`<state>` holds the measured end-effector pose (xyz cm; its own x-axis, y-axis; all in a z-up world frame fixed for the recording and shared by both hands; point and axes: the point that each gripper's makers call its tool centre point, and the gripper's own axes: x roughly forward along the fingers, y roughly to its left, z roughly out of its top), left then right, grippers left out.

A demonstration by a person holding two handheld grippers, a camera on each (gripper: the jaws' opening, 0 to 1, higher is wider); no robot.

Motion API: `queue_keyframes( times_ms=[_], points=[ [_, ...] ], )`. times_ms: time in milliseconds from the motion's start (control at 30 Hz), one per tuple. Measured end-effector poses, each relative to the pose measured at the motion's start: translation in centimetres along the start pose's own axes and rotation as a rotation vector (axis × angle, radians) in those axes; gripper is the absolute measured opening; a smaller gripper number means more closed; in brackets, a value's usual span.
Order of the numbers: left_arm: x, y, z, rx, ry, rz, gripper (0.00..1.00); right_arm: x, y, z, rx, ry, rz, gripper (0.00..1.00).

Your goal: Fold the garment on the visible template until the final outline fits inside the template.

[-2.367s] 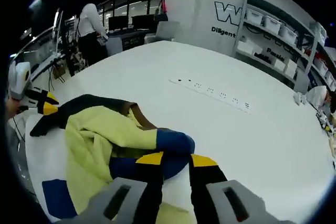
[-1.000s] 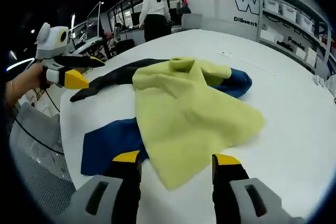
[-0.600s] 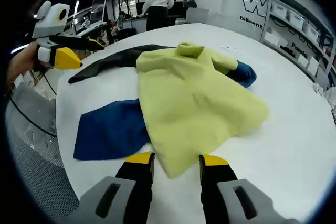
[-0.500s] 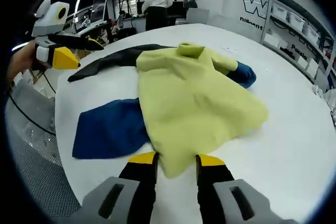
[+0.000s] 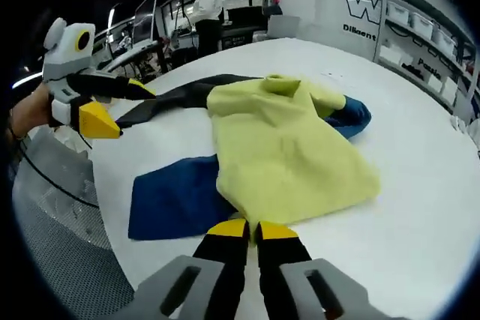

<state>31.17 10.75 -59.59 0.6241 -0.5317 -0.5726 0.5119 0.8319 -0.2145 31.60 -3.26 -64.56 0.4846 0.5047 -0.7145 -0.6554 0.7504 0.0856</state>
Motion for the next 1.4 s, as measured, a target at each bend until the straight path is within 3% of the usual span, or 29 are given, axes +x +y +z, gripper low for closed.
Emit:
queue_keyframes(
  times_ms=[167, 267, 467, 500, 667, 833, 1100, 1233, 1400],
  points=[
    [0.4, -1.9, -0.4, -0.039, 0.017, -0.067, 0.60, -0.7, 2.1, 1.3, -0.033, -0.038, 0.050, 0.00],
    [0.9, -3.8, -0.7, -0.094, 0.038, -0.153, 0.56, -1.2, 3.6, 2.0, -0.049, -0.059, 0.087, 0.00],
    [1.5, -5.8, -0.4, -0.181, 0.038, -0.244, 0.49, -1.4, 5.8, 1.9, -0.112, -0.069, 0.143, 0.00],
    [1.6, -6.5, -0.3, -0.213, 0.041, -0.283, 0.49, -1.5, 6.5, 1.8, -0.121, -0.070, 0.170, 0.00],
    [1.7, -7.5, -0.5, -0.250, 0.053, -0.347, 0.49, -1.7, 7.5, 1.8, -0.146, -0.084, 0.200, 0.00],
    [2.0, -7.8, -1.1, -0.300, 0.072, -0.377, 0.44, -2.1, 9.4, 2.0, -0.216, -0.109, 0.245, 0.00],
    [1.3, -7.7, -1.1, -0.362, 0.083, -0.396, 0.40, -2.5, 9.8, 2.7, -0.249, -0.149, 0.240, 0.00],
    [1.1, -7.8, -1.2, -0.454, 0.091, -0.418, 0.39, -2.7, 9.8, 3.1, -0.281, -0.170, 0.224, 0.00],
    [1.1, -8.4, -1.1, -0.537, 0.084, -0.468, 0.28, -2.5, 9.8, 3.2, -0.282, -0.173, 0.222, 0.00]
  ],
)
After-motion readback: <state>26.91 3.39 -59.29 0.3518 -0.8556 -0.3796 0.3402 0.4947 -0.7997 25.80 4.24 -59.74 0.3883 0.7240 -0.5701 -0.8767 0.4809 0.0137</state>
